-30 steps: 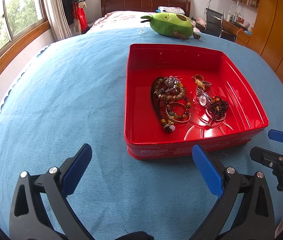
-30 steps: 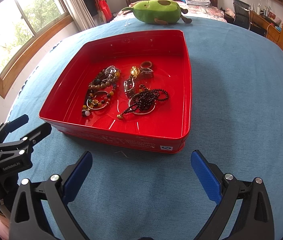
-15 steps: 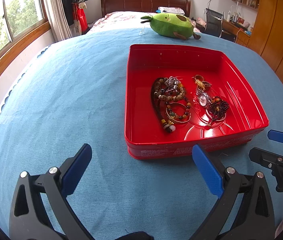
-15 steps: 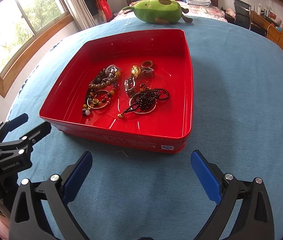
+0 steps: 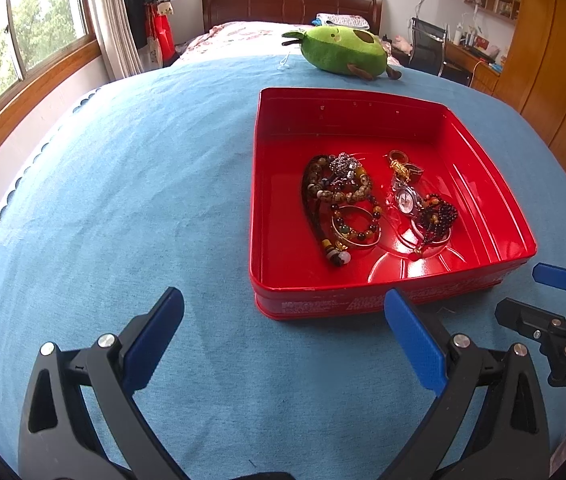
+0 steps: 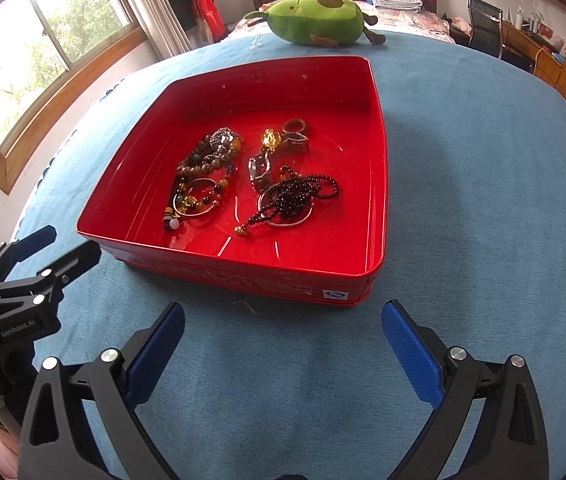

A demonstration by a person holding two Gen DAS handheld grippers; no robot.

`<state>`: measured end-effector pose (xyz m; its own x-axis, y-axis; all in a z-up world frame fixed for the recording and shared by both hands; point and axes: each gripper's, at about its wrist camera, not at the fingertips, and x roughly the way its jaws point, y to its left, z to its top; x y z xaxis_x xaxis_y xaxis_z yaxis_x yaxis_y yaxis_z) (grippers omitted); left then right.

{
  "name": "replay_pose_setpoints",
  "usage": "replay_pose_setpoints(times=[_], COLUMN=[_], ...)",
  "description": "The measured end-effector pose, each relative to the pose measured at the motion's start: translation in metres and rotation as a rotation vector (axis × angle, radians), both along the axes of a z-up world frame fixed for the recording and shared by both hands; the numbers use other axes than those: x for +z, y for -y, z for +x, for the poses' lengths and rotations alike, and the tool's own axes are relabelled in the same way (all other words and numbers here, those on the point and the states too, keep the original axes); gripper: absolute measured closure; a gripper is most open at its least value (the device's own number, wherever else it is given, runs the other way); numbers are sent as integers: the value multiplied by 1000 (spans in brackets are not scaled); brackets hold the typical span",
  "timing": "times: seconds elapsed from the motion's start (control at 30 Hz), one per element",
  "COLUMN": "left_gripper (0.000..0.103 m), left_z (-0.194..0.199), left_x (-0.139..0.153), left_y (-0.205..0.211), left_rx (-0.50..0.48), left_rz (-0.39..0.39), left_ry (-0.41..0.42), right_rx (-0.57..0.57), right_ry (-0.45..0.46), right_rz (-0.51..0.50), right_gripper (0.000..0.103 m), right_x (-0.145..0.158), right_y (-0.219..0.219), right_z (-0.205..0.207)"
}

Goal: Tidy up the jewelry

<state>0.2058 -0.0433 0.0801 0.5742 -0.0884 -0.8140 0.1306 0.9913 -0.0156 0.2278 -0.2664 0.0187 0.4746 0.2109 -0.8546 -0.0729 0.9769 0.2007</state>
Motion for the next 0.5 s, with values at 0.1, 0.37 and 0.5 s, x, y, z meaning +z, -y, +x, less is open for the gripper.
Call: replay_pose_setpoints(times=[0.1,0.37,0.5], left_gripper=[4,3,3], left_z=[0,-2,-2], left_x=[0,0,0], left_y=[0,1,1], left_rx=[3,-4,-4], left_rz=[7,0,2], left_ry=[6,5,6], right_rx=[0,0,2], right_ry=[0,5,3], right_rz=[0,0,-2], right_gripper=[4,4,4], right_x=[0,-1,-2], right_y=[0,-1,-2], right_z=[0,0,0])
